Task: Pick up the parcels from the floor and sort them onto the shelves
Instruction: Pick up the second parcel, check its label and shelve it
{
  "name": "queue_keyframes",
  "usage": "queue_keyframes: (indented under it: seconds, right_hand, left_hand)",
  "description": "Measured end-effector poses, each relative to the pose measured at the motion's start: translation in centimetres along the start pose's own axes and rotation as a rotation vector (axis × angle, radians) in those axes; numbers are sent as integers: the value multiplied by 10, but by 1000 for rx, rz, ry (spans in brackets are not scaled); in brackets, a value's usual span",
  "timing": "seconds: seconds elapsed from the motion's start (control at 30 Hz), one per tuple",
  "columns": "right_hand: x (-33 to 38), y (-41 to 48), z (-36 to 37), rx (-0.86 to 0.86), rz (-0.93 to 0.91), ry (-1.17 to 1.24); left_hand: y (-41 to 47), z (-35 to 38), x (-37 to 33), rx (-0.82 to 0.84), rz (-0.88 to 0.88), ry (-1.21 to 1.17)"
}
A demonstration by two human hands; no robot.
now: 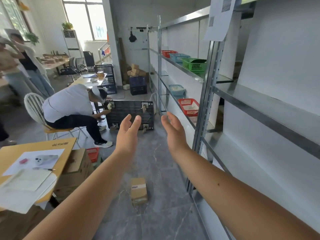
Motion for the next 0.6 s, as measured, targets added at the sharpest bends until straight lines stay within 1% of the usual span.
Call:
queue_keyframes:
  seconds: [0.23, 0.43, 0.6]
  right_hand:
    - [-21, 68, 52, -27, 42, -23]
    - [-58, 111, 82, -25, 135, -22]
    - [-82, 151, 97, -40, 179, 12]
  left_hand:
    - [82, -29, 30, 44, -66, -34]
    - [132, -48, 72, 39, -137, 13]
    - [160, -48, 104, 41, -182, 79]
Point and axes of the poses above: each hand's wrist, its own y-axis towards the middle knuckle, its own z-axis out of the palm, x = y × z, the point moved 10 cm from there along y, towards the middle knuckle, and after that the axes turned 8 degrees about z, right-handed, at the moved point
